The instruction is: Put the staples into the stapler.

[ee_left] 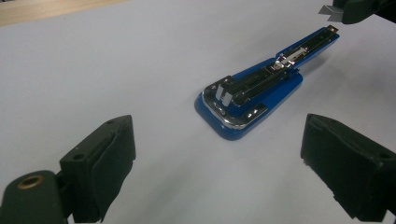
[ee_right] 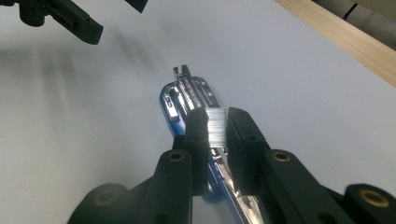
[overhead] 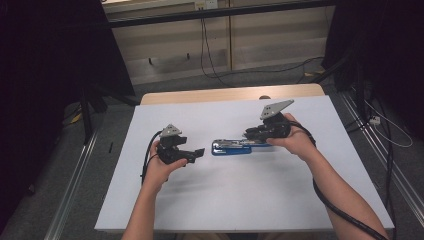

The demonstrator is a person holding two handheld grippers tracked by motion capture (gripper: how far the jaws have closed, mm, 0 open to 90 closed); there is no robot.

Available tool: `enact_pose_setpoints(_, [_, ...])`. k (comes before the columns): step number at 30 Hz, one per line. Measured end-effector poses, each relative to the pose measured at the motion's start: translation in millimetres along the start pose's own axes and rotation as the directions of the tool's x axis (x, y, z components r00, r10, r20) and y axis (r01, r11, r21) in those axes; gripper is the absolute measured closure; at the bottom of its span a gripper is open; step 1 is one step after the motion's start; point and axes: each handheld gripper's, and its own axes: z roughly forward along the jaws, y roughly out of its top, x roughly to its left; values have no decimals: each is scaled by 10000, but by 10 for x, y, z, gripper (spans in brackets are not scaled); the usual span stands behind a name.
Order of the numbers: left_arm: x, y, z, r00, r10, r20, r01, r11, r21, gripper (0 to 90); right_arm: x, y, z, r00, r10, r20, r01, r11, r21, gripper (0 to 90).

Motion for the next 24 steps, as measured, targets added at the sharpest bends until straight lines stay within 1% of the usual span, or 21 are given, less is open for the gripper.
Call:
enact_pose_setpoints(4, [-2, 1, 1, 10000, 6, -12, -6, 10000, -10, 104, -12, 10, 24, 10000, -31, -49, 31, 10000, 2, 793])
enact_pose_setpoints(5, [-4, 1, 3, 10000, 18, 12, -18, 10000, 6, 103, -21, 14, 45, 9998, -147, -91, 148, 9999, 45, 793])
enact_pose_setpoints(6, [-7, 0, 5, 10000, 8, 11, -8, 10000, 8, 104, -23, 16, 52, 9998, -119, -139, 120, 9999, 49, 794])
enact_pose_setpoints(8, [-5, 0, 10, 10000, 40, 11, -40, 10000, 11, 103, -34, 19, 72, 9995, -242, -183, 244, 9996, 107, 794])
enact_pose_setpoints(9, [-9, -2, 14, 10000, -31, 40, 31, 10000, 6, 104, -36, 22, 80, 9995, -248, -210, 250, 9996, 138, 794])
enact_pose_setpoints(12, [-4, -3, 19, 10000, -54, 33, 54, 10000, 7, 103, -50, 30, 104, 9990, -321, -315, 326, 9994, 153, 794])
enact_pose_setpoints(17, [6, -5, 25, 10000, 3, 15, -3, 10000, 60, 103, -72, 39, 154, 9973, -576, -458, 590, 9978, 307, 793])
enact_pose_setpoints(19, [7, -6, 27, 10000, 2, 21, -2, 10000, 64, 103, -73, 40, 165, 9970, -570, -518, 587, 9978, 322, 794])
enact_pose_setpoints(20, [7, -7, 31, 10000, -17, 25, 17, 10000, 75, 104, -80, 44, 190, 9960, -659, -597, 682, 9970, 378, 793])
enact_pose_setpoints(24, [9, -8, 34, 10000, -3, 27, 3, 10000, 97, 103, -93, 48, 228, 9942, -761, -755, 794, 9960, 417, 794])
